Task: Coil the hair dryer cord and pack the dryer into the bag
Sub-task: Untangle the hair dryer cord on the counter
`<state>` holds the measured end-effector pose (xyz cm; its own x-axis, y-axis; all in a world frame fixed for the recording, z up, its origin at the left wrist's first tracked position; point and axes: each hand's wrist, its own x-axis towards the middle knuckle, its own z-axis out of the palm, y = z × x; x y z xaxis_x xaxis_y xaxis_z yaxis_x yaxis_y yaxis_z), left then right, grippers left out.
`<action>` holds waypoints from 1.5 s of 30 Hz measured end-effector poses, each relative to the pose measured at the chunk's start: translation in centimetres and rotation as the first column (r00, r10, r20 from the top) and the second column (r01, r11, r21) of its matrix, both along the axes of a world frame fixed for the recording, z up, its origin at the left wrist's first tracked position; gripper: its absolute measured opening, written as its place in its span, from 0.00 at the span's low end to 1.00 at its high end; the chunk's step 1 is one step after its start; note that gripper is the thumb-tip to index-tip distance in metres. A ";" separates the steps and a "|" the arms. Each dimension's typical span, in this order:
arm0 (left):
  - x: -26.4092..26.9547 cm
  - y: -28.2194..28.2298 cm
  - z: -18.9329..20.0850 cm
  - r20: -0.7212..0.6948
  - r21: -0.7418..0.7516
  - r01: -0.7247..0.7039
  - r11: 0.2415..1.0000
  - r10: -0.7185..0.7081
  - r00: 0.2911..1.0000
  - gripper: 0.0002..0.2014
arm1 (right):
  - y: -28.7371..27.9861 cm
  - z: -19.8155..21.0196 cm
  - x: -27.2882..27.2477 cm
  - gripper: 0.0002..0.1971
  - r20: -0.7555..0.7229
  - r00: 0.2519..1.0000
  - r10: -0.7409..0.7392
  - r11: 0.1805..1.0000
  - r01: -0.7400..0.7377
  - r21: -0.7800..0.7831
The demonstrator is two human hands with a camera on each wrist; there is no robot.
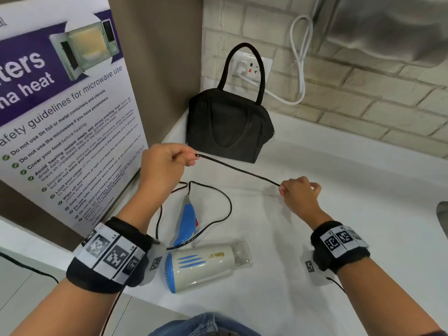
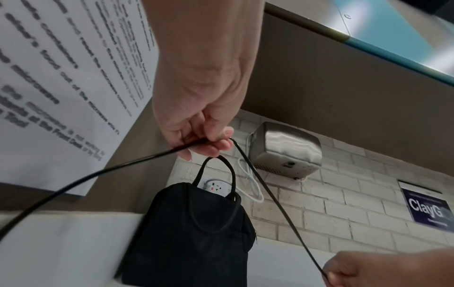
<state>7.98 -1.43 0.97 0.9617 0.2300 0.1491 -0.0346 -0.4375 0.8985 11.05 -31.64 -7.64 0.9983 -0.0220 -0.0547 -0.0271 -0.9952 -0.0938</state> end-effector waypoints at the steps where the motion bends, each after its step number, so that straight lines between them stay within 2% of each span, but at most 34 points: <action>1: 0.2 0.0 -0.1 -0.001 0.010 0.007 1.000 -0.007 1.000 0.07 | -0.4 -0.1 0.0 0.17 -0.025 1.000 -0.019 1.000 0.019 0.004; 4: 0.7 -0.7 -1.4 -0.032 0.133 0.058 0.989 -0.054 0.998 0.07 | -1.4 -0.4 0.3 0.17 -0.118 0.989 -0.093 0.992 0.102 0.075; 7: 1.6 -1.4 -3.5 -0.103 0.294 0.095 0.951 -0.067 0.992 0.06 | -2.6 -1.0 0.1 0.21 -0.199 0.971 -0.130 0.943 0.183 0.279; 9: 1.9 -2.0 -4.5 -0.155 0.339 0.158 0.927 -0.111 0.982 0.07 | -3.2 -1.2 -0.4 0.18 -0.247 0.954 -0.168 0.905 0.249 0.344; 14: 2.6 -3.7 -6.1 -0.192 0.412 0.355 0.839 -0.301 0.934 0.13 | -4.1 -2.0 -0.9 0.13 -0.350 0.891 -0.289 0.865 0.400 0.303; 17: 2.5 -3.9 -6.5 -0.218 0.378 0.470 0.798 -0.416 0.883 0.18 | -4.8 -2.2 -1.0 0.12 -0.363 0.865 -0.346 0.863 0.446 0.239; 21: 1.9 -3.9 -6.4 -0.129 0.292 0.507 0.811 -0.491 0.861 0.18 | -4.9 -2.0 -1.0 0.14 -0.297 0.859 -0.416 0.866 0.474 0.158; 27: -0.2 -1.8 -5.0 0.037 0.080 0.351 0.933 -0.355 0.934 0.10 | -4.7 -2.7 -0.7 0.11 -0.278 0.862 -0.423 0.877 0.466 0.113; 32: -2.2 2.1 -5.0 -0.070 0.014 0.202 0.979 -0.201 0.977 0.06 | -4.4 -2.0 -1.2 0.05 -0.199 0.884 -0.424 0.889 0.448 0.094; 35: -3.1 4.4 -6.3 -0.183 0.056 0.074 0.996 -0.062 0.981 0.08 | -3.3 -0.6 -1.8 0.05 -0.130 0.912 -0.390 0.903 0.406 0.139; 37: -3.8 5.5 -7.5 -0.306 0.213 0.030 0.977 0.038 0.951 0.07 | -2.0 0.5 -2.5 0.06 -0.103 0.932 -0.348 0.916 0.361 0.177; 38: -4.1 5.8 -8.1 -0.371 0.326 0.053 0.944 0.076 0.925 0.07 | -1.2 1.1 -3.0 0.07 -0.083 0.945 -0.318 0.925 0.328 0.194; 40: -4.8 5.7 -9.0 -0.531 0.496 0.185 0.848 0.128 0.838 0.14 | 0.5 2.6 -4.1 0.08 -0.040 0.966 -0.256 0.940 0.259 0.224; 42: -5.3 5.0 -9.4 -0.655 0.546 0.306 0.780 0.169 0.737 0.20 | 2.2 4.1 -5.2 0.08 0.017 0.979 -0.205 0.949 0.194 0.247; 45: -5.3 4.2 -9.8 -0.701 0.517 0.339 0.786 0.162 0.694 0.21 | 4.8 6.2 -6.7 0.09 0.087 0.994 -0.073 0.955 0.044 0.294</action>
<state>2.66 2.74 -8.81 0.8402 0.2480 -0.4822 0.3984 -0.8856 0.2388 4.40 -26.82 -1.44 0.9966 -0.0779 0.0282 -0.0611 -0.9210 -0.3846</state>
